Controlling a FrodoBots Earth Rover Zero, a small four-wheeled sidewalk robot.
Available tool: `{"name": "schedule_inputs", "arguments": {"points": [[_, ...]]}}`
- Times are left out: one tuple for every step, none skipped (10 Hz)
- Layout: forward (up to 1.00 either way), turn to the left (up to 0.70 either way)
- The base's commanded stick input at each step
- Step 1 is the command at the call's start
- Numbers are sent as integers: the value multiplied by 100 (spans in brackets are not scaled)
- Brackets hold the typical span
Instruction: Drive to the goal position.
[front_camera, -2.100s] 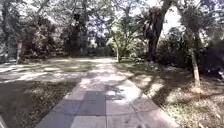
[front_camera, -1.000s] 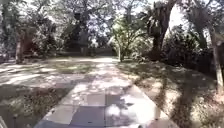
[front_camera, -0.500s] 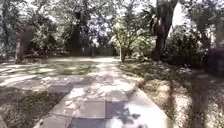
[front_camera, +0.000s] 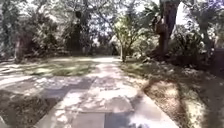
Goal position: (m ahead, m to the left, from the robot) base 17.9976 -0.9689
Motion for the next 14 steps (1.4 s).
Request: {"name": "schedule_inputs", "arguments": {"points": [[50,0],[50,0],[50,0],[50,0],[50,0],[50,0],[50,0],[50,0],[50,0],[50,0],[50,0],[50,0],[50,0],[50,0]]}}
